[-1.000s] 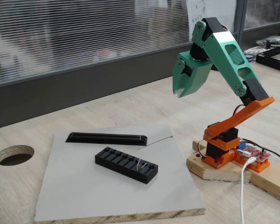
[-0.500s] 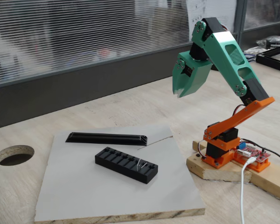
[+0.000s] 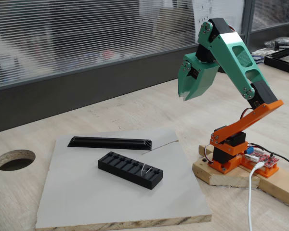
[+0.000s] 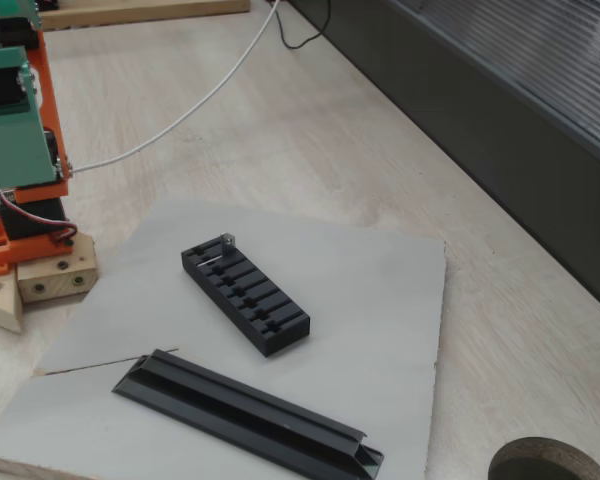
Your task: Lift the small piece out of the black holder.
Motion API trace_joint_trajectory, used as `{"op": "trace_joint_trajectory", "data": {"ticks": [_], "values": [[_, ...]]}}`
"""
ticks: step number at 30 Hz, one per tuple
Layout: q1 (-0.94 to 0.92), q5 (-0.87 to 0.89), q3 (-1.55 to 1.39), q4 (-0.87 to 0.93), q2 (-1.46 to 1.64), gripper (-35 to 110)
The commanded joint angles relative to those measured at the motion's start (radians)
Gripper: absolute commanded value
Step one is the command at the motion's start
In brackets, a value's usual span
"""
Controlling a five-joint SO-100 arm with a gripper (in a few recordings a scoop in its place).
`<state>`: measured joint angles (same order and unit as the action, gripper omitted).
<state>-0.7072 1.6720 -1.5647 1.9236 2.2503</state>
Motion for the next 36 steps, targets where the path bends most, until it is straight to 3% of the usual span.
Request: {"op": "trace_joint_trajectory", "data": {"ticks": [1, 36], "values": [[-0.008, 0.012, 0.014, 0.018, 0.018, 13], [-0.002, 0.017, 0.015, 0.006, 0.017, 13]]}}
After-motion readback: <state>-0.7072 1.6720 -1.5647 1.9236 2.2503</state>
